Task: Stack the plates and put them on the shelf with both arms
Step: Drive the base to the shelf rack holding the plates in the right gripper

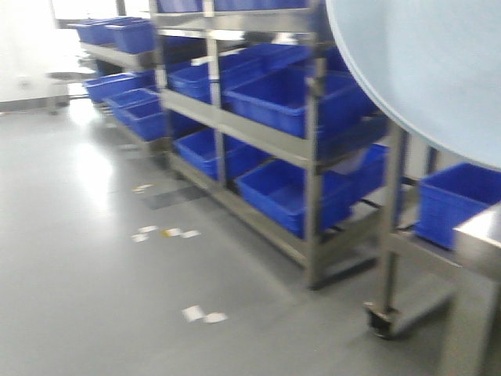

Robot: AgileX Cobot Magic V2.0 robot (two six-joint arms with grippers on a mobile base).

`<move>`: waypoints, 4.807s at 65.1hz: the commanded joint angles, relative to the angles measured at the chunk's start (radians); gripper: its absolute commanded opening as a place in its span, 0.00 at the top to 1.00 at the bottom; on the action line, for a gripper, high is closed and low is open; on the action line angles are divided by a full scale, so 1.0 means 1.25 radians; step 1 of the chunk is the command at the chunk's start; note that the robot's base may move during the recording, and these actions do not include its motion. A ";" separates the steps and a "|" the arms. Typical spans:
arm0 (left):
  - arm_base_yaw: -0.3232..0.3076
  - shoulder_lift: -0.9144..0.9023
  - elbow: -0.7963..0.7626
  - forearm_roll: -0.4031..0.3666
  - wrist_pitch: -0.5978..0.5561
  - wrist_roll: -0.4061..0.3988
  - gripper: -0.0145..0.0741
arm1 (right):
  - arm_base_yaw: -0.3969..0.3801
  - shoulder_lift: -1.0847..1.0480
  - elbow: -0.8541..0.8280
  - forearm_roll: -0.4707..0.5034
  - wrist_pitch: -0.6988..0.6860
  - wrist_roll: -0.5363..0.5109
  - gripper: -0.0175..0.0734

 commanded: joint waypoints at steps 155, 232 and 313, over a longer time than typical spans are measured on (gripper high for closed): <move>-0.001 0.003 -0.029 -0.006 -0.061 0.000 0.74 | -0.004 0.002 -0.024 0.000 -0.079 0.000 0.75; -0.001 0.003 -0.029 -0.006 -0.061 0.000 0.74 | -0.003 0.002 -0.024 0.000 -0.080 0.000 0.75; -0.001 0.005 -0.029 -0.006 -0.061 0.000 0.74 | -0.003 0.002 -0.024 0.000 -0.080 0.000 0.75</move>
